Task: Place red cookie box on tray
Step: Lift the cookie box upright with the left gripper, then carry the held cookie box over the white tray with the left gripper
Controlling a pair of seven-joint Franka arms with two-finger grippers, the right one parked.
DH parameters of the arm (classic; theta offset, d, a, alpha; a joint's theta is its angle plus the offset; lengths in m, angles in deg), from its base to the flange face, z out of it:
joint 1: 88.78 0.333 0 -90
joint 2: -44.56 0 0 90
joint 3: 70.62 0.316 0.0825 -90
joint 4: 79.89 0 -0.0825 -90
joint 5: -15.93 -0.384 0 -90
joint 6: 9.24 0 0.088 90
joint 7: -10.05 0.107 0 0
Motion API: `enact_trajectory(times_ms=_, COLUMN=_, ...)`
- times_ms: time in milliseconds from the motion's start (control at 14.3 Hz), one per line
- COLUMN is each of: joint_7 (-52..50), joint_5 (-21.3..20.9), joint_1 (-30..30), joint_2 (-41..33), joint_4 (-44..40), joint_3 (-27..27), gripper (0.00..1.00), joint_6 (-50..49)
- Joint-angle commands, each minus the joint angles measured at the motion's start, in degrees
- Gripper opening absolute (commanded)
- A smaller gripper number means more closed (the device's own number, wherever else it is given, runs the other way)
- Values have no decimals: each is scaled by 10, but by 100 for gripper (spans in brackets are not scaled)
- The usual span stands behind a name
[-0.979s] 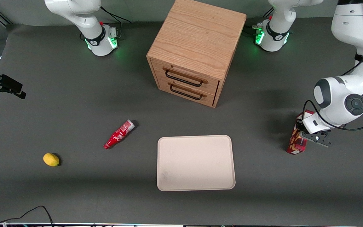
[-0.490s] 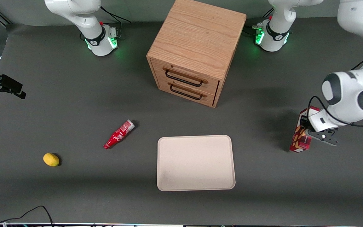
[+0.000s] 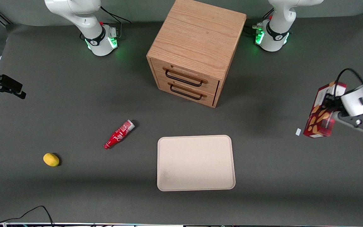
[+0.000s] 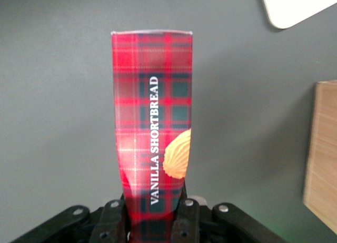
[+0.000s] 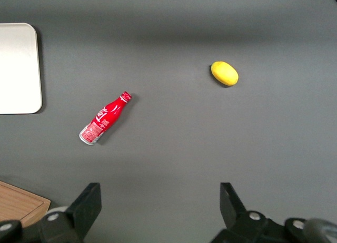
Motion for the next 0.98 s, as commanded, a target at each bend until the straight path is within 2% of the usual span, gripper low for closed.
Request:
enact_trajectory(times_ms=0, joint_7=-23, joint_5=-10, joint_1=-16, joint_2=20, joint_4=-103, joint_3=2, gripper=0, joint_6=-78)
enact_trajectory(times_ms=140, joint_7=-56, joint_5=-10, joint_1=-37, joint_2=32, joint_4=-128, joint_3=2, gripper=0, joint_6=-84)
enact_trajectory(times_ms=350, joint_7=-156, joint_5=-4, joint_1=-96, joint_2=71, joint_4=-156, joint_3=-4, gripper=0, joint_6=-79)
enact_trajectory(times_ms=559, joint_7=-281, joint_5=0, joint_1=-157, joint_2=167, joint_4=-255, joint_3=-10, gripper=0, joint_6=-67)
enact_trajectory(times_ms=699, joint_7=-349, joint_5=3, joint_1=-178, joint_2=236, joint_4=-321, joint_3=-36, gripper=0, joint_6=-42)
enact_trajectory(times_ms=909, joint_7=-477, joint_5=0, joint_1=-183, joint_2=300, joint_4=-337, joint_3=-95, gripper=0, joint_6=64)
